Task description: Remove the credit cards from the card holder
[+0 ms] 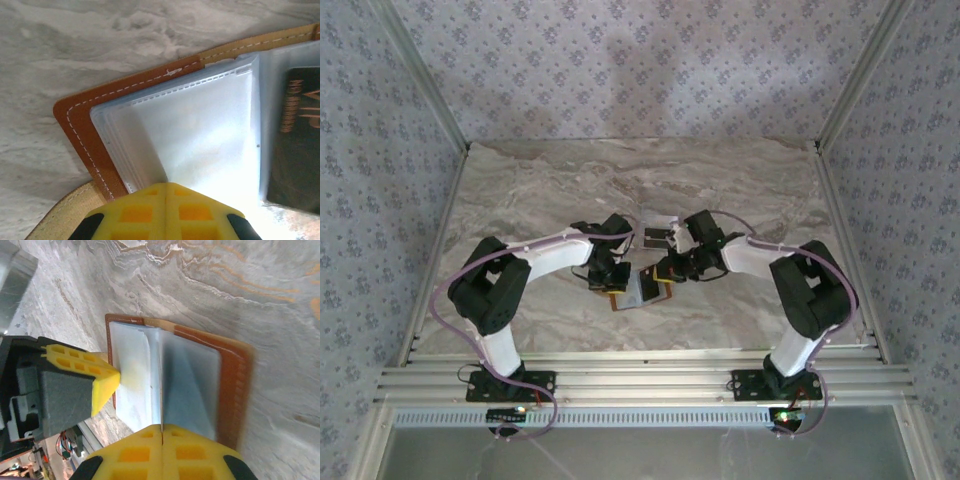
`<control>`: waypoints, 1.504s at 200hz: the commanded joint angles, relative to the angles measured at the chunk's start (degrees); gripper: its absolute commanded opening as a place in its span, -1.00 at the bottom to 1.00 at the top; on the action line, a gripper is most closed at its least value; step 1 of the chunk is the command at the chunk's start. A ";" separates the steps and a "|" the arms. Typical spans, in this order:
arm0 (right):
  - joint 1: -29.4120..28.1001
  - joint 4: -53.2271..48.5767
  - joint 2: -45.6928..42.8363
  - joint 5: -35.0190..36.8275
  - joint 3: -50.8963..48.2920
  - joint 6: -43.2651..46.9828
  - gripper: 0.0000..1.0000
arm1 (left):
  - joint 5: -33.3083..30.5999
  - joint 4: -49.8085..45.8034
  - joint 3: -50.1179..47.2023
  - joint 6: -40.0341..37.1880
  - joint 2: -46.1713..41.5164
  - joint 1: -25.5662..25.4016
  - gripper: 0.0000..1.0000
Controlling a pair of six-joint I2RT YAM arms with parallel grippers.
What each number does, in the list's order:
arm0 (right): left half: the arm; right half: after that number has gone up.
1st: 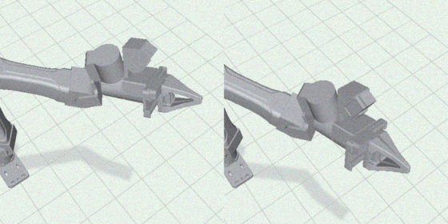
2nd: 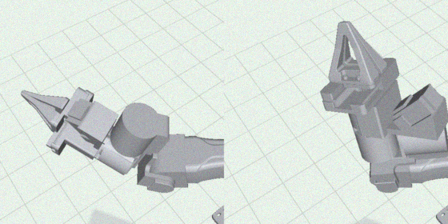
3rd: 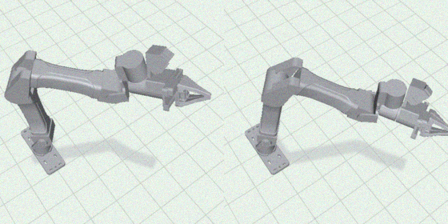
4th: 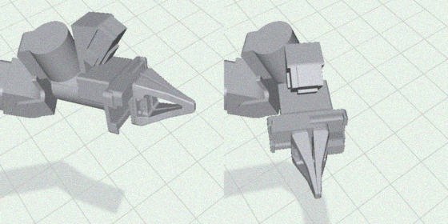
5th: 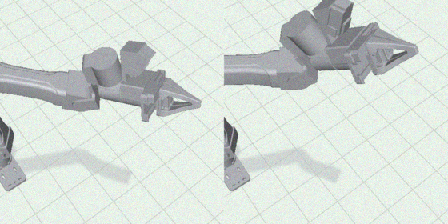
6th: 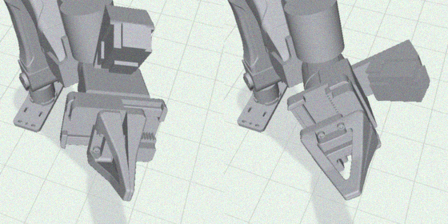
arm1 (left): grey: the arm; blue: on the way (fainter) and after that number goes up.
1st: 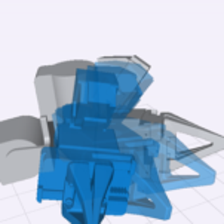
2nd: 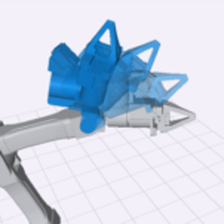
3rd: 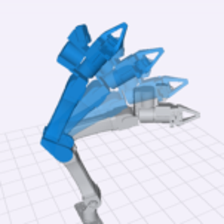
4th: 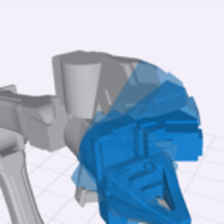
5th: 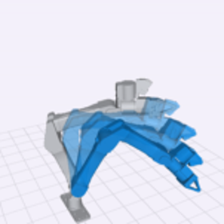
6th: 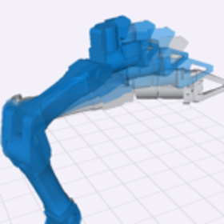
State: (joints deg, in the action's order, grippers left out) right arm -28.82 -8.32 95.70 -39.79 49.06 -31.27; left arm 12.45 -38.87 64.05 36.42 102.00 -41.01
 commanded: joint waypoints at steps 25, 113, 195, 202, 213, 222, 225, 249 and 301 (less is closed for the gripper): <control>2.56 -8.15 -6.37 3.77 0.52 6.40 -1.00 | -2.13 -6.40 5.05 -1.86 -2.30 -0.10 -0.86; 3.15 -36.59 -8.59 18.58 17.73 48.61 -1.00 | -2.66 -4.31 2.35 -1.27 -6.14 1.57 -0.85; 1.29 -47.41 -0.42 31.01 34.45 85.68 -1.00 | -1.74 -2.82 -1.93 -1.47 -7.77 3.65 -0.85; 1.30 -48.68 1.17 31.02 36.55 87.35 -1.00 | -1.70 -2.57 -2.40 -1.21 -7.88 3.88 -0.85; 1.40 -50.19 3.58 30.50 40.21 89.38 -1.00 | -1.43 -1.87 -3.26 -0.82 -7.96 4.11 -0.85; 1.55 -50.99 5.59 30.26 42.85 90.62 -1.00 | -1.40 -1.44 -3.82 -0.51 -8.13 4.27 -0.85; 1.60 -51.30 6.29 30.17 43.73 91.00 -1.00 | -1.41 -1.41 -3.96 -0.43 -8.17 4.26 -0.85; 1.50 -55.65 12.16 29.53 51.40 93.39 -1.00 | -1.47 -0.46 -5.01 0.34 -8.18 4.54 -0.85; 1.39 -65.83 23.83 27.48 68.48 95.42 -1.00 | -1.75 -0.37 -5.87 1.34 -8.12 4.96 -0.85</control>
State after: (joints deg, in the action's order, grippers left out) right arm -27.31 -65.12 115.63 -11.42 111.35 57.28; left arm 10.68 -39.35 58.59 36.73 95.90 -36.45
